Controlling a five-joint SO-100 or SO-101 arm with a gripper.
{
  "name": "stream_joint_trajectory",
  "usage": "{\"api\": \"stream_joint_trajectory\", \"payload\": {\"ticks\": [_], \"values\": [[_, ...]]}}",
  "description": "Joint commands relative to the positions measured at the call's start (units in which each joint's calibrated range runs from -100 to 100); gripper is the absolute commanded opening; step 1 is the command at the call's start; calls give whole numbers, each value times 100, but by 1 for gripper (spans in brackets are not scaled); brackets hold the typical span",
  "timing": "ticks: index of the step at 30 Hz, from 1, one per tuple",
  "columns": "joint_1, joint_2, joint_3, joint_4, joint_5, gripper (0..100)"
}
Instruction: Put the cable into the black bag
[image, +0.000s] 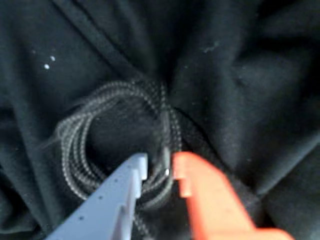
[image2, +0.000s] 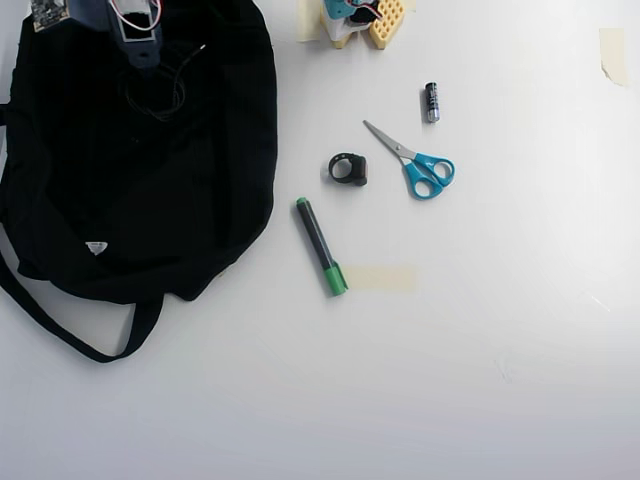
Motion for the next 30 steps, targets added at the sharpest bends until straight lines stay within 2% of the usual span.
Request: {"api": "stream_joint_trajectory", "payload": {"ticks": [1, 6, 10, 16, 21, 27, 30], "values": [[10, -80, -111, -11, 17, 22], [-417, -403, -111, 471, -15, 23], [-1232, -2013, -21, 1178, -30, 23], [-3296, -3648, -12, 1996, -156, 23], [-4560, -4378, -12, 2409, -251, 22], [-5166, -4503, -12, 2409, -272, 4], [-5368, -4677, 51, 2409, -366, 3]]}}
